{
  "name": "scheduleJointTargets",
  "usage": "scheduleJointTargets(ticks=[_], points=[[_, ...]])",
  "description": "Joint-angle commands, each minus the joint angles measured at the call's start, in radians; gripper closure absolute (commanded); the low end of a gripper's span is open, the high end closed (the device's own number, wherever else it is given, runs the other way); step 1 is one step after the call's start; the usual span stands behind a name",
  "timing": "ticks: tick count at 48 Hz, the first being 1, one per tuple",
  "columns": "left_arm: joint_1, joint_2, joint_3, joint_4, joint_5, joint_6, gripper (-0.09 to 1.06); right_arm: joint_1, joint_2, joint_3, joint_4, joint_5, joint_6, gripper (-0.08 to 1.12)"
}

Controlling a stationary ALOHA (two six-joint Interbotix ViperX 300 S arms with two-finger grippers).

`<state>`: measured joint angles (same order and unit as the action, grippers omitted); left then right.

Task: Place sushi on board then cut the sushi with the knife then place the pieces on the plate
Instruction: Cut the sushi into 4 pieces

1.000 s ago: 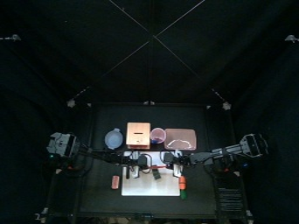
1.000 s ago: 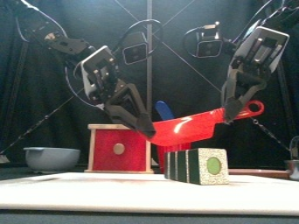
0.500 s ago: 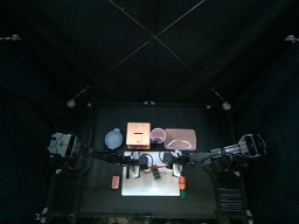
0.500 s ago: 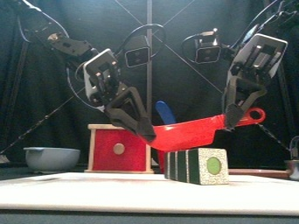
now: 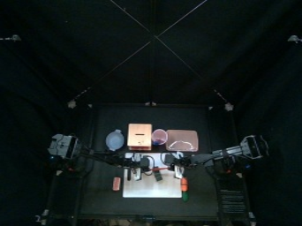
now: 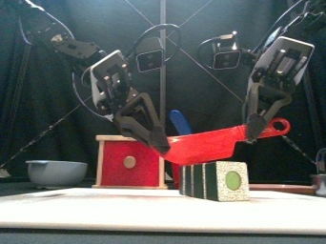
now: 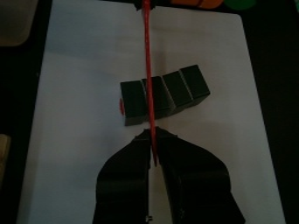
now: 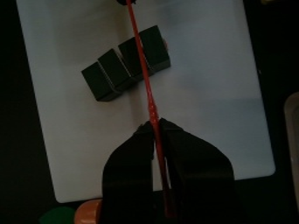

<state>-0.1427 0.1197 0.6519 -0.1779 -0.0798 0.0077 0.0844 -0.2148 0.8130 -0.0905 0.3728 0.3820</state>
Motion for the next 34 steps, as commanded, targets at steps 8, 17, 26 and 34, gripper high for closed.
scheduleJointTargets(ticks=[8,17,26,34], points=[[-0.026,-0.012,-0.026,-0.005,-0.003,-0.002,0.48,-0.018,-0.005,-0.014,0.0,0.003,0.002,0.67],[-0.028,-0.008,-0.025,-0.017,-0.003,-0.002,0.48,-0.02,-0.003,-0.014,0.0,0.003,0.003,0.67],[-0.028,0.006,-0.026,-0.017,-0.003,-0.002,0.48,-0.025,0.005,-0.015,-0.003,0.003,0.003,0.67],[-0.023,0.009,-0.026,-0.017,-0.003,-0.002,0.48,-0.035,0.017,-0.018,-0.006,0.003,0.002,0.67]])
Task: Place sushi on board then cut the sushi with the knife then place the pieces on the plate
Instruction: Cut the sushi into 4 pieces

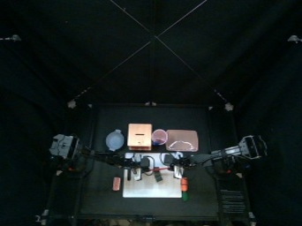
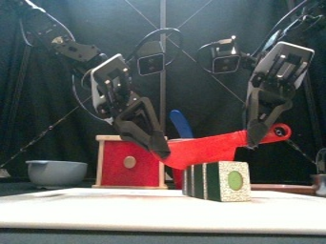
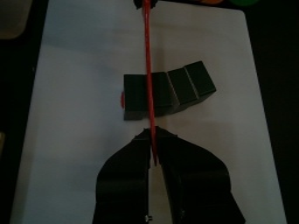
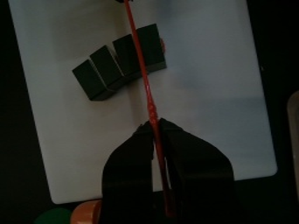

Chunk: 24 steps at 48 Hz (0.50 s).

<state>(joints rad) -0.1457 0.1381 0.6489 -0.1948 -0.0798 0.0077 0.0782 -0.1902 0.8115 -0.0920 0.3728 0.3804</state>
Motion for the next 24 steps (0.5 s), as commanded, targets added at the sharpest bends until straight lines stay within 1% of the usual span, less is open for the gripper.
scheduleJointTargets(ticks=[1,9,13,24], points=[[-0.02,-0.009,-0.023,0.0,-0.003,-0.002,0.48,-0.029,-0.008,-0.017,-0.006,0.003,0.003,0.67],[-0.012,-0.009,-0.02,0.002,-0.002,0.002,0.48,-0.041,-0.006,-0.02,-0.009,0.003,0.005,0.67],[-0.006,-0.009,-0.02,0.008,-0.002,0.003,0.48,-0.048,-0.006,-0.018,-0.008,0.003,0.005,0.67],[0.032,-0.003,-0.023,0.051,0.006,0.002,0.48,-0.071,0.006,-0.017,-0.008,0.003,0.005,0.67]])
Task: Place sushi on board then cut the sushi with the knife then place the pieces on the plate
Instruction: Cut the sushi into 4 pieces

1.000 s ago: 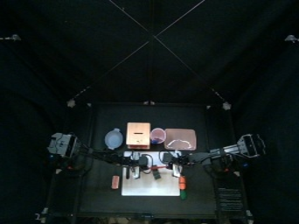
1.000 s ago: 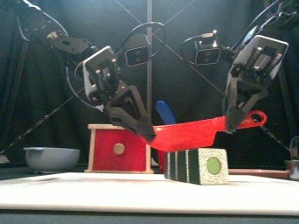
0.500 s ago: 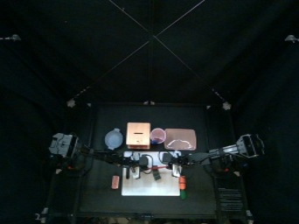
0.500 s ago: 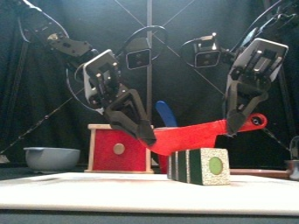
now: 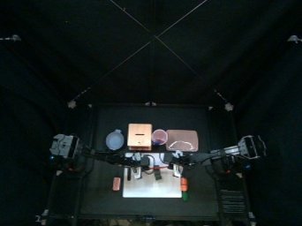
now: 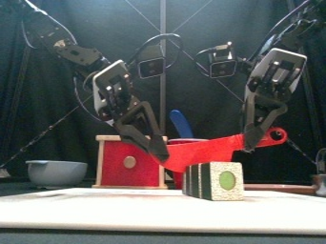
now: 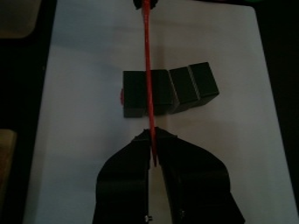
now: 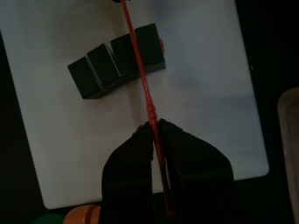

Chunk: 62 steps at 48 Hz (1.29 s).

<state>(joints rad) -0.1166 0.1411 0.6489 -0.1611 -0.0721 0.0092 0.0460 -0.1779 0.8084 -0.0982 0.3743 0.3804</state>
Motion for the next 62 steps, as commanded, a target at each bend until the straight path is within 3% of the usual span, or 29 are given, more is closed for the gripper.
scheduleJointTargets(ticks=[1,44,62], points=[[0.005,-0.005,-0.023,0.018,-0.002,0.002,0.48,-0.038,-0.005,-0.014,-0.002,0.002,0.005,0.67],[0.006,0.035,-0.028,0.023,0.002,0.0,0.48,-0.038,0.084,-0.018,0.006,-0.005,0.006,0.67],[0.018,0.06,-0.046,0.025,0.038,0.0,0.48,-0.038,0.115,-0.029,0.003,-0.005,0.005,0.67]])
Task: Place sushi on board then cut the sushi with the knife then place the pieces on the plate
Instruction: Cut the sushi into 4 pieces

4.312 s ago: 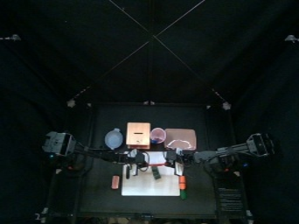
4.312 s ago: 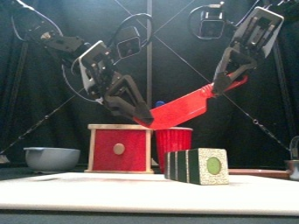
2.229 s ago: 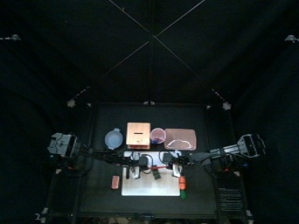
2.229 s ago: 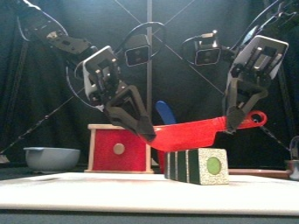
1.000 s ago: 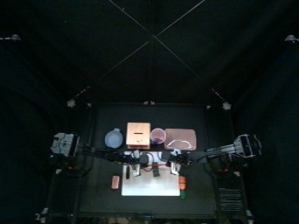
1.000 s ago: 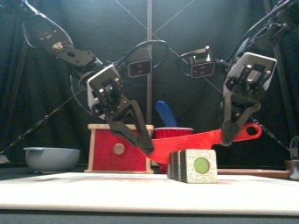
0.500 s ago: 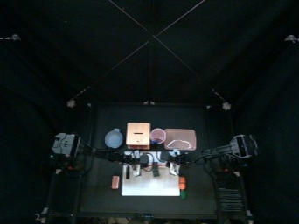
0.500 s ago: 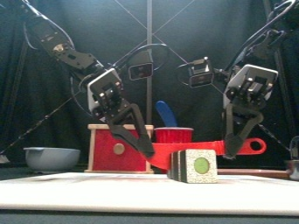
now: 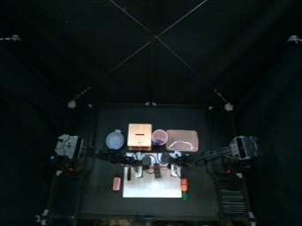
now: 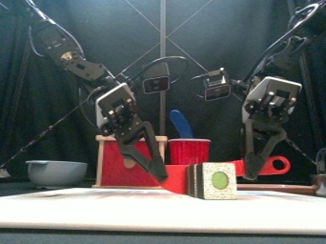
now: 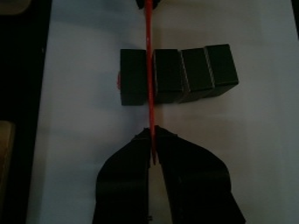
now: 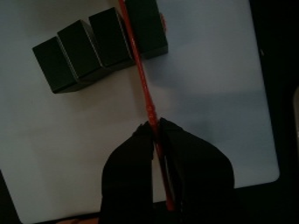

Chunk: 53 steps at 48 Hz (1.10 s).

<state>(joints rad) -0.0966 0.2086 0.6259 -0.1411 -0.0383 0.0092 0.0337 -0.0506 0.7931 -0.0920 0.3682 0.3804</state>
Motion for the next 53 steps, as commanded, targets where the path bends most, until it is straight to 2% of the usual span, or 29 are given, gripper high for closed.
scheduleJointTargets(ticks=[1,20,38,46,53], points=[[0.0,-0.008,-0.023,0.005,0.005,0.0,0.48,-0.026,-0.012,-0.014,-0.003,0.002,0.005,0.67],[0.046,-0.009,-0.035,0.054,0.006,0.0,0.49,-0.075,-0.018,-0.02,-0.02,0.003,0.0,0.67],[0.043,-0.041,-0.044,0.072,0.011,0.002,0.49,-0.071,-0.055,-0.035,-0.018,0.038,0.002,0.67],[0.038,-0.077,-0.055,0.094,0.064,0.0,0.49,-0.066,-0.101,-0.054,-0.017,0.075,0.003,0.67],[0.029,-0.094,-0.075,0.094,0.127,-0.002,0.49,-0.052,-0.126,-0.061,-0.008,0.086,0.005,0.67]])
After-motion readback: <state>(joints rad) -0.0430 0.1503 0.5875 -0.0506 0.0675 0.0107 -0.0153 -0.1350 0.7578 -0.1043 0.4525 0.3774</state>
